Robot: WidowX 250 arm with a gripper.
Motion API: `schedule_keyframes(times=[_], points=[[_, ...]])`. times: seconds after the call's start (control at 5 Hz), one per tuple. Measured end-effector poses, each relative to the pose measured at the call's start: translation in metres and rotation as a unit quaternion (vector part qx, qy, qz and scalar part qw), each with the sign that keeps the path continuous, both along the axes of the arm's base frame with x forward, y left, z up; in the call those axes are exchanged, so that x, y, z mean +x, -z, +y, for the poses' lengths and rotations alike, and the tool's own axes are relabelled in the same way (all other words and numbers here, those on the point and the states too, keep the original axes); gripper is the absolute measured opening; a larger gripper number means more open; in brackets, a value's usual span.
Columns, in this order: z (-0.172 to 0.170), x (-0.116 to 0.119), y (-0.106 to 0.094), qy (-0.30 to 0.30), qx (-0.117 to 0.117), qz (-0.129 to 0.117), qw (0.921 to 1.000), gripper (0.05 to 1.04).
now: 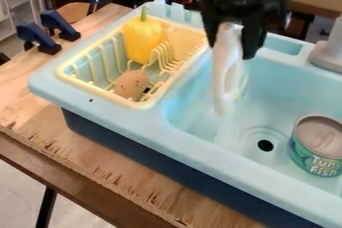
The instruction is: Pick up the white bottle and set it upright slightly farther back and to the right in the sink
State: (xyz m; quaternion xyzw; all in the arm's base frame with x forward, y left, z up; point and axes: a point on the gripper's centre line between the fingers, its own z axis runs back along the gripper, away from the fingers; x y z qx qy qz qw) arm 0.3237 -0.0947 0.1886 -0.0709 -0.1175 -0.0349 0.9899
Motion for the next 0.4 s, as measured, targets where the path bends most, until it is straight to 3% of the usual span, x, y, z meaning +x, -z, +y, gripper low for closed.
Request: schedule_keyframes(times=[0.4], points=[[0.007,0.038,0.013,-0.031,-0.011,0.033,0.9989,0.607]])
